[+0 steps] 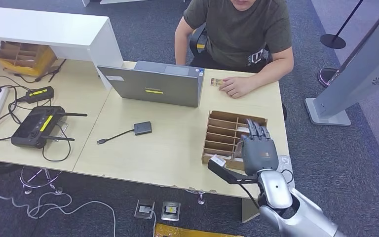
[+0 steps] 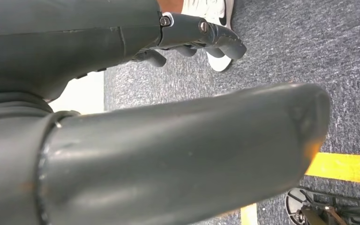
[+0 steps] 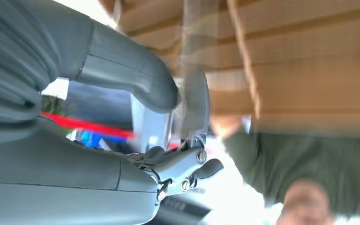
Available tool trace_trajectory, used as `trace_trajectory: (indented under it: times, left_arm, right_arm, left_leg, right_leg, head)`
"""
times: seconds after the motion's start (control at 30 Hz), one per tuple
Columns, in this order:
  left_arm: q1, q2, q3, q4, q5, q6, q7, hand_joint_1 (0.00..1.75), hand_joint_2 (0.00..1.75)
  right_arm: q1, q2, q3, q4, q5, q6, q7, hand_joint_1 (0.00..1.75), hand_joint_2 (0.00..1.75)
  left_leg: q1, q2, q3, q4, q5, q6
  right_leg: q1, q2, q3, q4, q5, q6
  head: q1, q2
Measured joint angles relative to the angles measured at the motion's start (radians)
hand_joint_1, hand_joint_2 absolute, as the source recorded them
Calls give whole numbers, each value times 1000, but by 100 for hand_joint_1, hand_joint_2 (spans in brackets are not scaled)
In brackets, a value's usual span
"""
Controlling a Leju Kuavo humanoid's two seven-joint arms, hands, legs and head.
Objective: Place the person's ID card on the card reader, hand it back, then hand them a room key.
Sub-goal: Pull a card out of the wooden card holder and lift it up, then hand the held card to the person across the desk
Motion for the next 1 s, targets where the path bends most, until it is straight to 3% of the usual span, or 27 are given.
trace_trajectory:
  times: [0.4,0.83,1.0]
  left_arm:
    - [1,0,0,0,-8,-1,-7,0,0]
    - [1,-2,0,0,15,8,-17,0,0]
    - [-8,-2,0,0,15,4,-19,0,0]
  right_arm:
    - [-265,-87,-73,-231,-8,94,18,175,175]
    - [-368,-85,-39,-234,-62,29,3,175,175]
    - [-400,-43,-2,-133,-73,42,-19,175,175]
  left_leg:
    - [0,1,0,0,0,0]
    - [0,1,-1,0,0,0]
    - [0,1,-2,0,0,0]
  right_leg:
    - [0,1,0,0,1,-1]
    - [0,1,0,1,1,-1]
    - [0,1,-1,1,1,-1]
  head:
    - [0,0]
    - [0,0]
    - [0,0]
